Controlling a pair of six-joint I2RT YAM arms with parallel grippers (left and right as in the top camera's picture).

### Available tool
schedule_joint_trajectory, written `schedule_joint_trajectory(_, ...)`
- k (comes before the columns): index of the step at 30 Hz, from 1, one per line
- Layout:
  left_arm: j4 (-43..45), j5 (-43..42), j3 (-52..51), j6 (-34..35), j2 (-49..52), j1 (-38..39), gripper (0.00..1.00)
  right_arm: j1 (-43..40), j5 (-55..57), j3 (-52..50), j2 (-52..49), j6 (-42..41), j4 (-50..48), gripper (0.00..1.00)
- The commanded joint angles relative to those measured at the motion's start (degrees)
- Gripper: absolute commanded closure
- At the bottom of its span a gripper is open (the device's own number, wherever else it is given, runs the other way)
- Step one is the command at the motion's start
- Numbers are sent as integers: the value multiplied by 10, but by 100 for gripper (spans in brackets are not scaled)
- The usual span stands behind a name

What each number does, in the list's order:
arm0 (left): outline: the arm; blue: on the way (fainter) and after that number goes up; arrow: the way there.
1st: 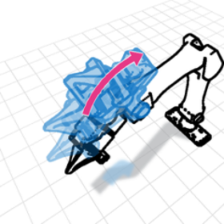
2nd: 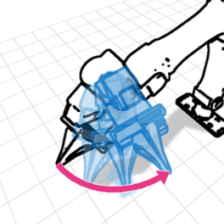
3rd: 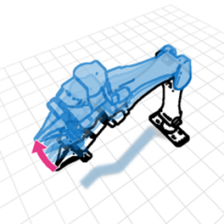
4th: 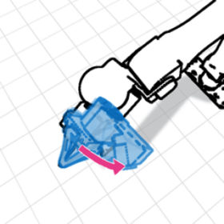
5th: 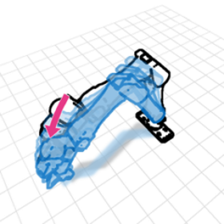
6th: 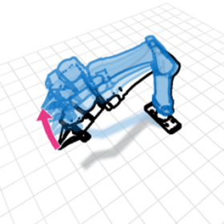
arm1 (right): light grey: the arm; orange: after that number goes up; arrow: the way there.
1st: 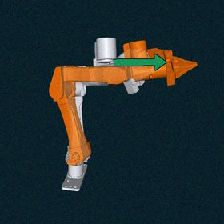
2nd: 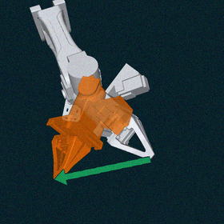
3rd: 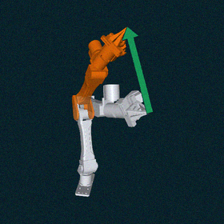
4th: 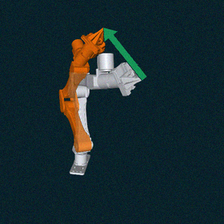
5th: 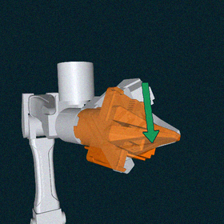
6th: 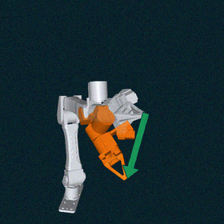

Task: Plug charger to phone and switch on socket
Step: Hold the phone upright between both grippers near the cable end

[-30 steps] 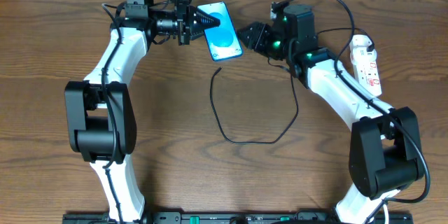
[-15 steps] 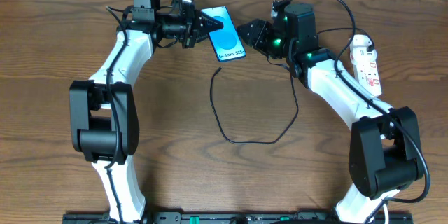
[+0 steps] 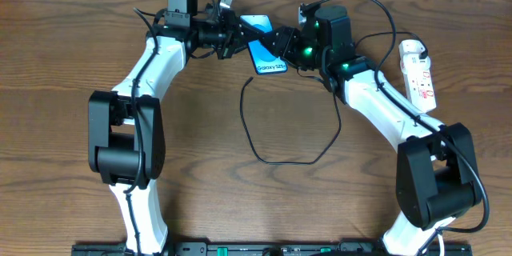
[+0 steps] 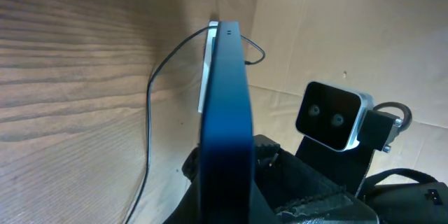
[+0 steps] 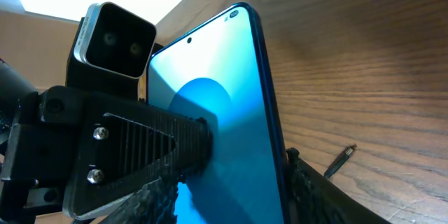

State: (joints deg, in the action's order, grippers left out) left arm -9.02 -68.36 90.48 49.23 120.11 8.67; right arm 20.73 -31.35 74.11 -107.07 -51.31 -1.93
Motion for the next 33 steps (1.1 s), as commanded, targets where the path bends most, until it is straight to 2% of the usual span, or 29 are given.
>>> schedule_joint_trajectory(1, 1, -14, 2, -1, -12, 19, 93, 7, -17, 8, 3, -5, -2, 53)
schedule_joint_trajectory(8, 1, -15, 2, 1, -12, 13, 93, -6, -12, 8, 3, -5, 0, 53)
schedule_joint_trajectory(18, -12, -16, 2, 1, -12, 10, 93, -66, -6, 8, 3, -5, 6, 53)
schedule_joint_trajectory(26, -12, -51, 2, 0, -12, 11, 93, -66, 43, 8, 3, 14, 99, 53)
schedule_joint_trajectory(33, -12, -52, 2, -1, -12, 14, 93, -62, 44, 8, 3, 21, 106, 52)
